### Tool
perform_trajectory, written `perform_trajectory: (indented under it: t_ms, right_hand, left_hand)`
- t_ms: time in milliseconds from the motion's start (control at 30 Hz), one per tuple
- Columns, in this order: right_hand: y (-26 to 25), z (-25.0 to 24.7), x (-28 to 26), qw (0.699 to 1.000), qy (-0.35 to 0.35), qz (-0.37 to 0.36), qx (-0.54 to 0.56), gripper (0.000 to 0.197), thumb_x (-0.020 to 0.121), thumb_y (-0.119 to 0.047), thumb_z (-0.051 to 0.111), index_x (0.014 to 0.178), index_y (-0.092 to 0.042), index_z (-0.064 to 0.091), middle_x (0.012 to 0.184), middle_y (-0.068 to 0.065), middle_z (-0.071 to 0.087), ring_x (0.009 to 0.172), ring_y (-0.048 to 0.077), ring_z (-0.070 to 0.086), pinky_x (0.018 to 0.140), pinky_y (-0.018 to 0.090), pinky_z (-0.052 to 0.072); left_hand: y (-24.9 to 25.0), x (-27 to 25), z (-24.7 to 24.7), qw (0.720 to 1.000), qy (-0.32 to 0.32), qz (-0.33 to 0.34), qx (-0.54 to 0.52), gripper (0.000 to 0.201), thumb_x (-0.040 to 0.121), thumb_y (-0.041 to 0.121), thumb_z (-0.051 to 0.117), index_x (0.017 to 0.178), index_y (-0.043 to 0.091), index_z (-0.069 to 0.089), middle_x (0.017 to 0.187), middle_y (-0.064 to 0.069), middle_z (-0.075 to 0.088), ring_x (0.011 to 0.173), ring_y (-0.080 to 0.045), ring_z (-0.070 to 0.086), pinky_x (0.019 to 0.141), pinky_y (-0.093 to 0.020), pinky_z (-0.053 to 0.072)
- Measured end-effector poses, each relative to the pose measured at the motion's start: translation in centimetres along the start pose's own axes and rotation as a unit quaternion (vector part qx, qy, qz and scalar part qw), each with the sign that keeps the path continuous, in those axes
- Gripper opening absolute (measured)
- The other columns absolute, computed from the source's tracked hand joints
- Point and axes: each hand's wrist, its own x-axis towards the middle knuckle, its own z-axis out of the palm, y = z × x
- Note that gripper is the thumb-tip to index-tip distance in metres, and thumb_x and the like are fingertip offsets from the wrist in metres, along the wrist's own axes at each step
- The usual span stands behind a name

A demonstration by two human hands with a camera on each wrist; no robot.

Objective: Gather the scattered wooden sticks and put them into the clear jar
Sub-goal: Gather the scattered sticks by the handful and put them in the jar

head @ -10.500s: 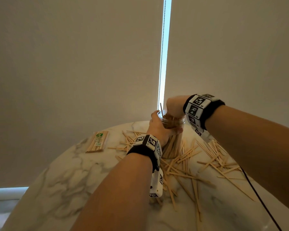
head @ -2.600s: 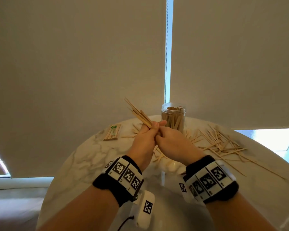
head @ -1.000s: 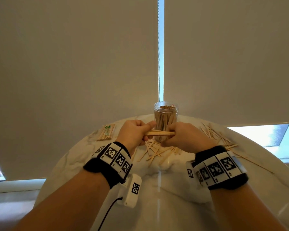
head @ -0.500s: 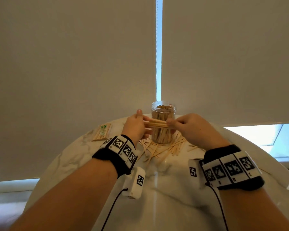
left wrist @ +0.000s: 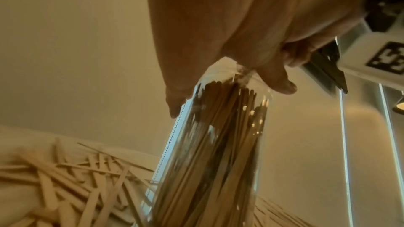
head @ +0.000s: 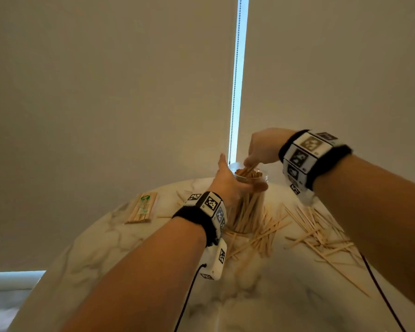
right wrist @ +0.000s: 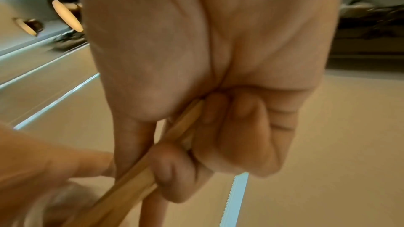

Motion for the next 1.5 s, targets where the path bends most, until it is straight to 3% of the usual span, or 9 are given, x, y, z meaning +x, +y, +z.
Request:
perform_trajectory:
  t_ms: [100,267,433,567,733,967,1233,1367,1500]
  right_hand:
    - [-0.9,-0.1,1.4,0.997,-0.006,-0.029,-0.075,0.039,0.092,-0.049,0.063,0.099,-0.012,0.072,0.09,-0.001,0.068,0.091,0.021,0.065,0.085,0.036,0.055]
    - [-1.1,-0.4,1.8,0.996,-0.005,-0.052,-0.077,0.035,0.091,-0.048,0.065,0.093,-0.014,0.075,0.069,-0.006,0.062,0.071,0.013,0.059,0.066,0.027,0.047]
    - [-1.7,-0.9,2.2,0.995,0.016,-0.007,-0.101,0.036,0.086,-0.046,0.073,0.068,-0.017,0.062,0.066,-0.004,0.058,0.071,0.017,0.06,0.079,0.036,0.057]
    - [-2.5,-0.5,2.2,0.996,-0.01,-0.016,-0.093,0.035,0.088,-0.044,0.071,0.074,-0.012,0.066,0.065,-0.003,0.058,0.074,0.018,0.059,0.082,0.034,0.055]
    - [-2.7,-0.4,2.3,0.995,-0.044,-0.004,-0.094,0.034,0.086,-0.045,0.074,0.088,-0.012,0.069,0.072,-0.004,0.061,0.082,0.017,0.062,0.083,0.032,0.054]
    - [-3.1,0.5,2.7,0.994,-0.08,0.003,-0.068,0.015,0.093,-0.018,0.06,0.098,-0.008,0.07,0.086,0.001,0.066,0.068,0.014,0.058,0.064,0.024,0.049]
    - [-3.3,1.8,2.3,0.994,-0.104,-0.007,-0.028,0.023,0.097,-0.018,0.053,0.112,-0.007,0.067,0.109,0.009,0.068,0.098,0.023,0.064,0.083,0.03,0.05]
    - [-2.5,2.3,2.1,0.998,-0.058,-0.006,-0.01,0.025,0.096,-0.027,0.057,0.108,-0.009,0.071,0.108,0.006,0.072,0.096,0.023,0.067,0.084,0.031,0.054]
    - [-2.6,3.1,2.1,0.994,-0.095,-0.004,0.046,0.033,0.103,-0.03,0.04,0.106,-0.008,0.065,0.105,0.005,0.065,0.096,0.022,0.062,0.079,0.029,0.044]
  left_hand:
    - [-1.5,0.5,0.1,0.997,0.008,0.038,0.066,0.119,0.07,0.027,0.091,0.155,0.025,0.008,0.135,-0.006,0.058,0.114,-0.019,0.063,0.085,-0.021,0.052]
    - [-2.4,0.8,-0.2,0.995,0.014,0.051,0.084,0.112,0.071,0.033,0.089,0.153,0.027,0.014,0.136,-0.001,0.055,0.117,-0.018,0.056,0.085,-0.021,0.045]
    - [-2.8,1.2,-0.1,0.994,0.021,0.049,0.09,0.12,0.059,0.048,0.091,0.151,0.034,0.016,0.14,-0.004,0.054,0.123,-0.024,0.057,0.103,-0.04,0.049]
    - [-2.8,1.2,0.0,0.994,0.024,0.051,0.096,0.116,0.064,0.045,0.091,0.152,0.033,0.015,0.139,-0.002,0.055,0.124,-0.024,0.056,0.102,-0.039,0.049]
    - [-3.1,0.9,0.2,0.994,0.03,0.039,0.098,0.131,0.04,0.064,0.084,0.149,0.038,0.017,0.139,-0.001,0.055,0.125,-0.024,0.056,0.105,-0.046,0.048]
    - [-3.1,1.1,0.1,0.994,0.031,0.051,0.097,0.119,0.059,0.049,0.09,0.151,0.033,0.017,0.137,-0.001,0.055,0.124,-0.023,0.056,0.105,-0.045,0.049]
    - [-3.1,1.1,0.2,0.993,0.037,0.047,0.105,0.119,0.059,0.049,0.089,0.15,0.036,0.014,0.135,-0.002,0.055,0.124,-0.026,0.055,0.104,-0.048,0.048]
    - [-3.0,1.0,0.4,0.994,0.038,0.034,0.101,0.125,0.048,0.059,0.086,0.149,0.039,0.014,0.135,-0.001,0.056,0.124,-0.026,0.055,0.104,-0.05,0.048]
    - [-3.1,1.5,0.5,0.992,0.047,0.036,0.107,0.115,0.064,0.043,0.09,0.15,0.036,0.013,0.135,-0.003,0.055,0.125,-0.027,0.053,0.105,-0.049,0.047]
